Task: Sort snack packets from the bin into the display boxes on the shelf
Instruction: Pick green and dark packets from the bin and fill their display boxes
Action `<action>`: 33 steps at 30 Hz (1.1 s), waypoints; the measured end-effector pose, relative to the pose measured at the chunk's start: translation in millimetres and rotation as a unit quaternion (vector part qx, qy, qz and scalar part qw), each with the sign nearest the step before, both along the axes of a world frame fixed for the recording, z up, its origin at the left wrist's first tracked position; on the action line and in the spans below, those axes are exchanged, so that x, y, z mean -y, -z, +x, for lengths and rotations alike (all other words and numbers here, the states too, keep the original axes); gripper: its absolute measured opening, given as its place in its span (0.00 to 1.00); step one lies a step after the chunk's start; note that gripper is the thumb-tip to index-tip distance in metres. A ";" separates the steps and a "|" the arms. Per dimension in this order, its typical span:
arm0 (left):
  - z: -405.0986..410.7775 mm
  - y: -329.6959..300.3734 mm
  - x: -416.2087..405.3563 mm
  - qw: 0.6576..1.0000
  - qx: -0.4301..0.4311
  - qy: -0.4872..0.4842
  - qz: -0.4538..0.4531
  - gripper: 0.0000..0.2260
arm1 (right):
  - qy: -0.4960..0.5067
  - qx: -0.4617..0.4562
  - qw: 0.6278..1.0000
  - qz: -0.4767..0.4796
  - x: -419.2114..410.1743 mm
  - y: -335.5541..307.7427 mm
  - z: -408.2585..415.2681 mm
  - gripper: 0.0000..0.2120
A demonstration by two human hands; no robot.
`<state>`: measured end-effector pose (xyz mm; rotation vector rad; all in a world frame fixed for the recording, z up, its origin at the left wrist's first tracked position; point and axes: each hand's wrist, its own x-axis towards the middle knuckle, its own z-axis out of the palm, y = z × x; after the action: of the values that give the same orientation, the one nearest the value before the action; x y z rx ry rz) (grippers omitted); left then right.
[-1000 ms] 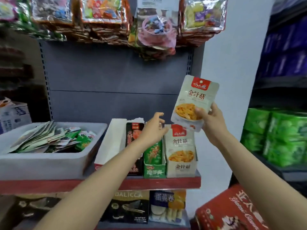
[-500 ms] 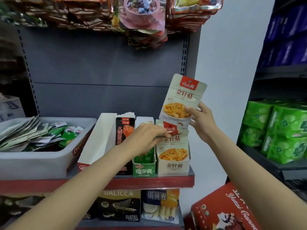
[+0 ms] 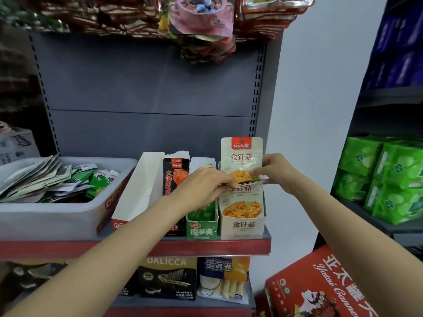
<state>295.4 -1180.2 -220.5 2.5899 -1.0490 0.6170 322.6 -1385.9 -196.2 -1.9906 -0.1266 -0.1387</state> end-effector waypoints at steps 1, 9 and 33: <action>0.4 -0.1 0.0 1.000 -0.001 0.002 0.000 0.11 | 0.008 0.021 1.000 -0.004 -0.7 -3.1 0.4 0.09; 7.0 0.6 1.6 0.998 -0.027 -0.017 -0.058 0.09 | 0.034 0.045 0.989 -0.137 3.4 -3.1 12.0 0.07; -16.2 -14.8 -71.5 0.925 -0.074 -0.134 -0.348 0.03 | -0.024 0.265 0.945 -0.188 -110.6 -24.0 -37.8 0.09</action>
<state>279.2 -1108.7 -205.7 2.0993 -0.3255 0.6864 284.8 -1275.3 -172.1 -2.2820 -0.5853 -0.6599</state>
